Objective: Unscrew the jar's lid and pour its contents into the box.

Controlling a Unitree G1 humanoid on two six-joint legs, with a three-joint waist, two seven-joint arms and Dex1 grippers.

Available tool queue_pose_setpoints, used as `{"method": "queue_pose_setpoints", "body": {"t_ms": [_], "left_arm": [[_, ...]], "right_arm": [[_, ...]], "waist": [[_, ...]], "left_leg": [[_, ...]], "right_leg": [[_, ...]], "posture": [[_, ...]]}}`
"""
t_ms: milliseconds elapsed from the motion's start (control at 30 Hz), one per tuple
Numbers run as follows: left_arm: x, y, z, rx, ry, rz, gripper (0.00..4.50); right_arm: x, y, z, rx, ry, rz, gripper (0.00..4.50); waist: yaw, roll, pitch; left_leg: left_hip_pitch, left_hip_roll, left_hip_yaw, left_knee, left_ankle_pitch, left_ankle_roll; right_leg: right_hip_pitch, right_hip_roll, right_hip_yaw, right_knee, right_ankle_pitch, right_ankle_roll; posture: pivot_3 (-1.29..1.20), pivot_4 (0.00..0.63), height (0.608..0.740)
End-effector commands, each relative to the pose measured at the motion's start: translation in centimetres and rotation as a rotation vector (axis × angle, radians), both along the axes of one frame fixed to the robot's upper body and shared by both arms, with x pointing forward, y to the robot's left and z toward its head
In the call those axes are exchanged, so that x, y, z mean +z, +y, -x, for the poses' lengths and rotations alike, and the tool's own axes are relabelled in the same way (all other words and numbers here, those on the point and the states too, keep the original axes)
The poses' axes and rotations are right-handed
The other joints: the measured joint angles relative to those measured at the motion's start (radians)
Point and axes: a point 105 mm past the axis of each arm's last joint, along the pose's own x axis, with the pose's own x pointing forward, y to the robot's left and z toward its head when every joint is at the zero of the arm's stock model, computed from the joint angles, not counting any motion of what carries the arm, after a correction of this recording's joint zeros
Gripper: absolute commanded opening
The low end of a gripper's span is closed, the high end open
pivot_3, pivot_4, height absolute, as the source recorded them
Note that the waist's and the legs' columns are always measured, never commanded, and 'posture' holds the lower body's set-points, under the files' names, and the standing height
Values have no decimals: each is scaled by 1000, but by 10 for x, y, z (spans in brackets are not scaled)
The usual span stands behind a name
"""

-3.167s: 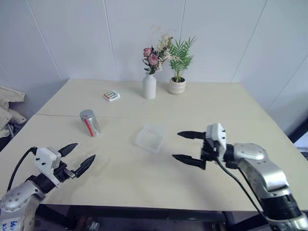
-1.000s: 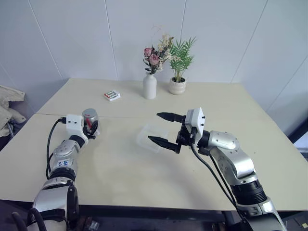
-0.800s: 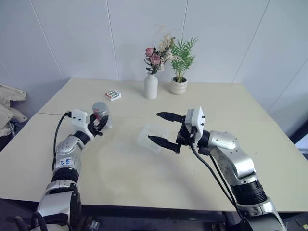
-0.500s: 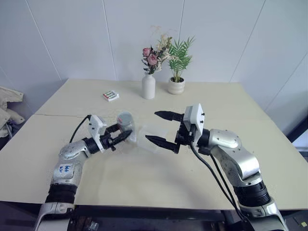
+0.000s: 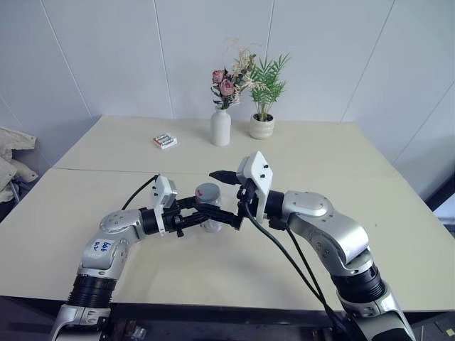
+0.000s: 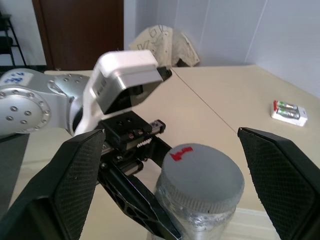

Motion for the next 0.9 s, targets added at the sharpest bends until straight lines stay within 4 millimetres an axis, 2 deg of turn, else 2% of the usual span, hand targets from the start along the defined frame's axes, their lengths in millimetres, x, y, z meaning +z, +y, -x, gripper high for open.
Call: {"method": "queue_pose_setpoints", "body": {"t_ms": [33, 267, 700, 800, 900], "left_arm": [[14, -7, 5, -48, -55, 4, 1976], [13, -9, 6, -79, -58, -9, 1976], [13, -10, 6, -76, -72, -3, 1976], [12, -10, 5, -74, -71, -2, 1976], [12, -10, 5, -75, -72, -1, 1976]], "right_arm": [[5, 1, -3, -50, -15, -17, 4500], [2, -3, -11, -91, 35, -38, 4500], [-4, -2, -8, -68, 100, -40, 4500], [-3, -2, -7, -61, 98, -45, 3843], [-1, -1, -5, -45, 98, -56, 2842]], "waist": [[0, 0, 0], [0, 0, 0], [-1, 0, 0], [-1, 0, 0], [0, 0, 0]], "left_leg": [[0, 0, 0, 0, 0, 0], [0, 0, 0, -2, 0, 0], [0, 0, 0, -4, 0, 0], [-1, 0, 0, -4, 0, 0], [-1, 0, 0, -4, 0, 0]], "right_leg": [[0, 0, 0, 0, 0, 0], [-1, 0, 0, 0, 0, 0], [-2, 0, 0, 0, 0, 0], [-2, 0, 0, -1, 0, 0], [-3, 0, 0, -1, 0, 0]], "posture": [[0, 150, 740], [0, 150, 740], [0, 150, 740], [0, 150, 740], [0, 150, 740]]}}
